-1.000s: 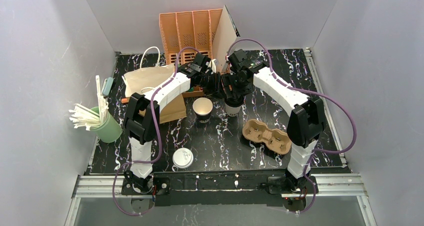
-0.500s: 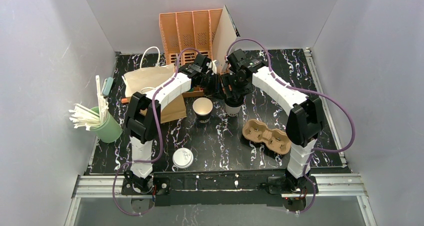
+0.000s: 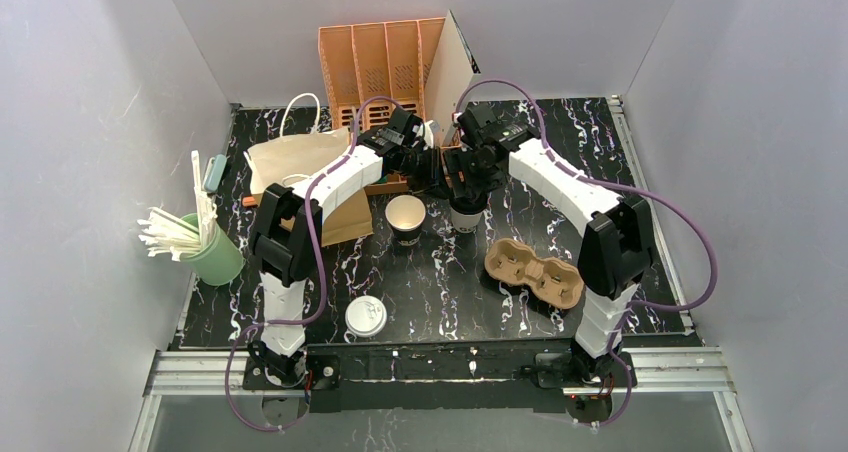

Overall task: Pack the takeout coffee
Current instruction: Close the cup lid on the coffee cup.

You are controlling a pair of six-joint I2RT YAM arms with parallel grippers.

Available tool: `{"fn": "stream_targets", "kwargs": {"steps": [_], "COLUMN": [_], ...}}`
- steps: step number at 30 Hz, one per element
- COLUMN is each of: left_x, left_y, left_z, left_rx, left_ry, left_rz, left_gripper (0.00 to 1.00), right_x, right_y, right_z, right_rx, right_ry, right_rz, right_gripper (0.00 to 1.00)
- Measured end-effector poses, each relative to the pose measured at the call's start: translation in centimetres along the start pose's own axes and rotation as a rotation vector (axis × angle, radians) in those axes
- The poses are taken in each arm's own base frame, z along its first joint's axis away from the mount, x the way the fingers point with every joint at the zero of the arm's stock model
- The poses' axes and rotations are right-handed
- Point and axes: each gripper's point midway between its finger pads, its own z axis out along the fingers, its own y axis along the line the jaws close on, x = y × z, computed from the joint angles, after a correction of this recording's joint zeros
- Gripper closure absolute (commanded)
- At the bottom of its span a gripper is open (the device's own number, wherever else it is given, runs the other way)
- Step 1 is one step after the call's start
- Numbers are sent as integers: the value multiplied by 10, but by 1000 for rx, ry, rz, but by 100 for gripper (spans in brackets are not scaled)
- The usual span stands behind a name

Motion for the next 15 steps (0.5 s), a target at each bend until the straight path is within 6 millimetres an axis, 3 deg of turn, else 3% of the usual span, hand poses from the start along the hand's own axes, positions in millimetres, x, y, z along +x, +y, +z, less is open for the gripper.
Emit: {"fn": "stream_targets", "kwargs": {"steps": [15], "left_x": [0], "left_y": [0], "left_z": [1], "left_rx": [5], "left_ry": [4], "left_rz": [-4], "left_gripper": [83], "right_x": [3], "right_y": [-1], "right_z": [2], "right_rx": [-23], "right_ry": [-100], "right_rz": [16], "right_gripper": [35]}}
